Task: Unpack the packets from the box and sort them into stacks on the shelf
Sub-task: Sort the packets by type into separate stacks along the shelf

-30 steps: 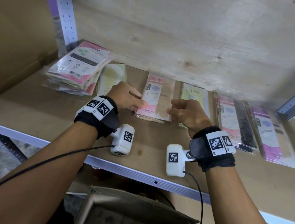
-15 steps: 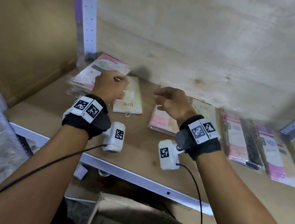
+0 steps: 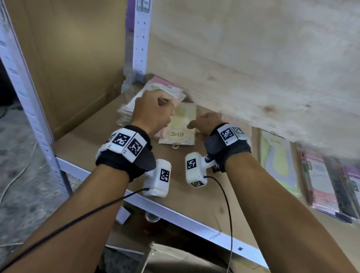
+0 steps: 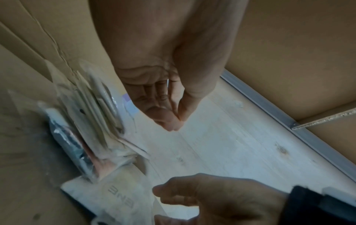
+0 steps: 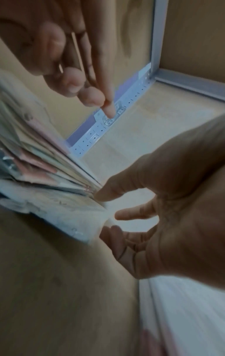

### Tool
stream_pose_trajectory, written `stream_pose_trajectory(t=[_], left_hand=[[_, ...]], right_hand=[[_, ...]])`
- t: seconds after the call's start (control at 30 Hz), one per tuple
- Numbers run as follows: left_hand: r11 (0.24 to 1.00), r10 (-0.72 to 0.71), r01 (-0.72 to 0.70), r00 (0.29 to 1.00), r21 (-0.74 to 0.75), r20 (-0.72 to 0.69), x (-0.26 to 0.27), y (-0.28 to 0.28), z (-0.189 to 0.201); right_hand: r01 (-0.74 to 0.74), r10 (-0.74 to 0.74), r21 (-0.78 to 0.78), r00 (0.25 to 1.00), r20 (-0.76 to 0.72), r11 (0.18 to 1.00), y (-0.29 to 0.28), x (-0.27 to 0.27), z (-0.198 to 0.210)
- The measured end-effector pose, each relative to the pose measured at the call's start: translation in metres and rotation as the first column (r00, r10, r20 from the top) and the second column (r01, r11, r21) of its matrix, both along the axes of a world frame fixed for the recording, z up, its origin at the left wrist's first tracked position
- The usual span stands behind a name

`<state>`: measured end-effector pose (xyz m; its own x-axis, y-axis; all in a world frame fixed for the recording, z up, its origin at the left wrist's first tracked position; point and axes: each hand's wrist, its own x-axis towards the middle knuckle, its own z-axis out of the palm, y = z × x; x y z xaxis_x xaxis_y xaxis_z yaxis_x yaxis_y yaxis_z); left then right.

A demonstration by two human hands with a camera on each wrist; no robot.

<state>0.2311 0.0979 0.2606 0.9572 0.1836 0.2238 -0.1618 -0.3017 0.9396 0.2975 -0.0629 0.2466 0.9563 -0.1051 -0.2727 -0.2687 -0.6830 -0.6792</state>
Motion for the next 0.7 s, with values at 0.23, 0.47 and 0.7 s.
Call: stream_pose_trajectory(t=[0.23,0.47,0.7], left_hand=[[0.999,-0.021,0.022,0.999,-0.037,0.029,-0.003,0.002,0.007],[0.998,0.012,-0.011,1.000,-0.062,0.020,-0.001,0.003,0.006],[0.996,-0.017,0.006,0.993,0.093,0.115,-0.002,-0.016,0.004]], right_hand=[[0.064,-0.033,0.205,0.988,-0.153,0.977,0.016,-0.014,0.004],[0.117,-0.129,0.464,0.992,-0.005,0.878,-0.023,-0.049,0.021],[-0.028,-0.090,0.633,0.984,0.152,0.773,-0.102,-0.111,0.045]])
